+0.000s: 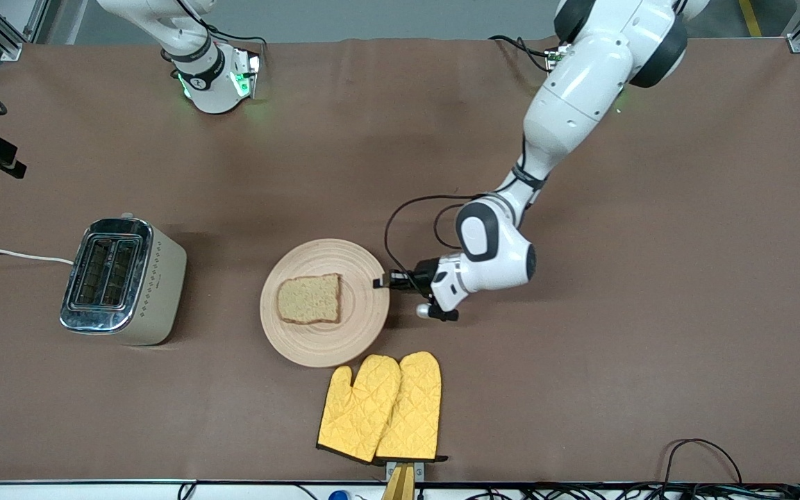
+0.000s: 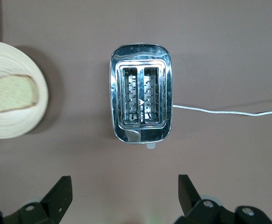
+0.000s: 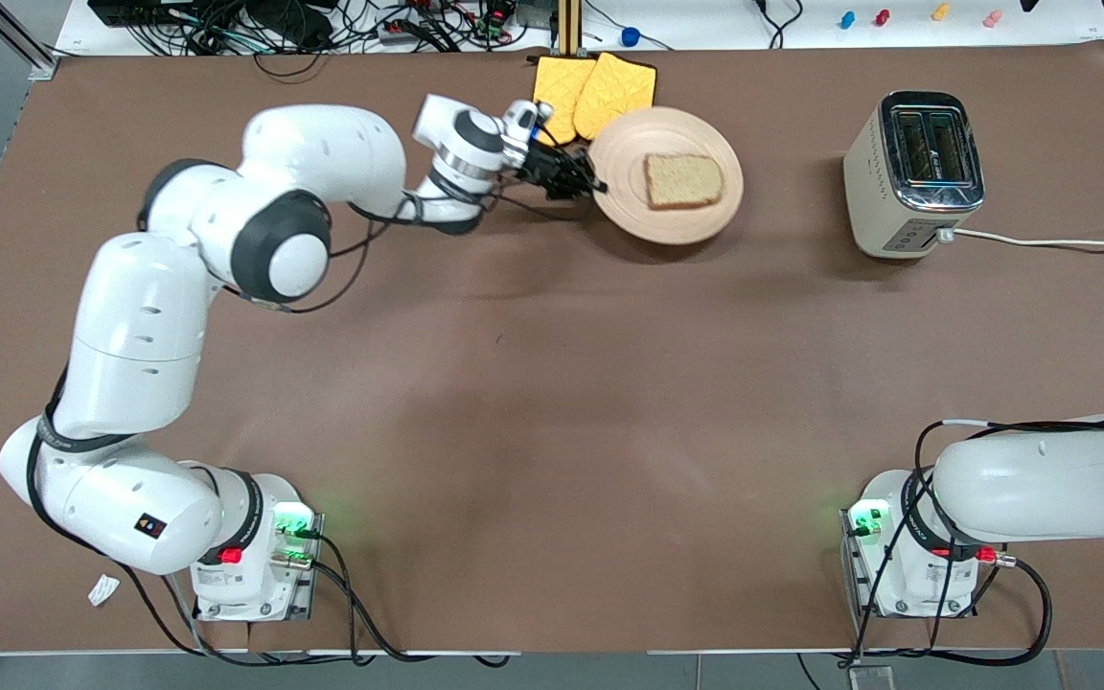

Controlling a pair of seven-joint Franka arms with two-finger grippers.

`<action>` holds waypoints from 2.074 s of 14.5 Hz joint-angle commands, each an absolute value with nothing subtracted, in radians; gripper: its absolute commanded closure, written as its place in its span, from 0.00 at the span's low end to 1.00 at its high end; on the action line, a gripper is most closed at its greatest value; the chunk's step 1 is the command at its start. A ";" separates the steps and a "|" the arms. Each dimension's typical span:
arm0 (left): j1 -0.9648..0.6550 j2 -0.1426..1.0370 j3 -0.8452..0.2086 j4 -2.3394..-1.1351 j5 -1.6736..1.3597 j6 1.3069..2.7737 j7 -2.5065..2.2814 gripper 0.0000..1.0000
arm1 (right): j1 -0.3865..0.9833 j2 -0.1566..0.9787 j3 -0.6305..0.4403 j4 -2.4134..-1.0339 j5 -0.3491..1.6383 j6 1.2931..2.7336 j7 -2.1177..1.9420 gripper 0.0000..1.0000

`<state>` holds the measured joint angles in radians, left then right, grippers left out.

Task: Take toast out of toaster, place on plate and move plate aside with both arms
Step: 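Slide the plate with the bread away from the toaster with the left gripper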

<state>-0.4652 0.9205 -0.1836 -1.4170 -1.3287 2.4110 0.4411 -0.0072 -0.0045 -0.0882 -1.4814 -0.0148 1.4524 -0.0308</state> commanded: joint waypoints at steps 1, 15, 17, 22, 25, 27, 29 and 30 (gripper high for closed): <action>-0.344 0.839 -0.196 -1.488 -1.278 2.245 0.474 0.98 | -0.017 0.003 -0.081 -1.463 -0.008 1.437 -0.038 0.00; 0.359 0.811 -0.196 -1.502 -0.754 1.671 0.606 0.99 | -0.017 0.003 -0.080 -1.463 0.000 1.401 -0.037 0.00; 0.399 0.813 -0.196 -1.497 -0.707 1.663 0.655 0.99 | -0.011 0.003 -0.077 -1.463 0.000 1.399 -0.031 0.00; 0.498 0.836 -0.195 -1.500 -0.683 1.663 0.745 0.97 | -0.009 0.003 -0.077 -1.463 0.002 1.402 -0.034 0.00; 0.508 0.861 -0.195 -1.500 -0.683 1.663 0.755 0.94 | -0.008 0.003 -0.075 -1.463 0.002 1.401 -0.034 0.00; 0.511 0.870 -0.193 -1.500 -0.683 1.663 0.756 0.90 | -0.008 0.003 -0.075 -1.463 0.002 1.402 -0.032 0.00; 0.528 0.884 -0.193 -1.499 -0.683 1.661 0.756 0.75 | -0.008 0.003 -0.075 -1.463 0.002 1.402 -0.035 0.00; 0.529 0.884 -0.193 -1.499 -0.683 1.661 0.755 0.47 | -0.008 0.003 -0.075 -1.463 0.002 1.401 -0.035 0.00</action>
<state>0.5063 0.8858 -0.1811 -1.4992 -0.6822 1.6862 0.7430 -0.0048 -0.0036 -0.0768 -1.4808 -0.0130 1.4139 -0.0307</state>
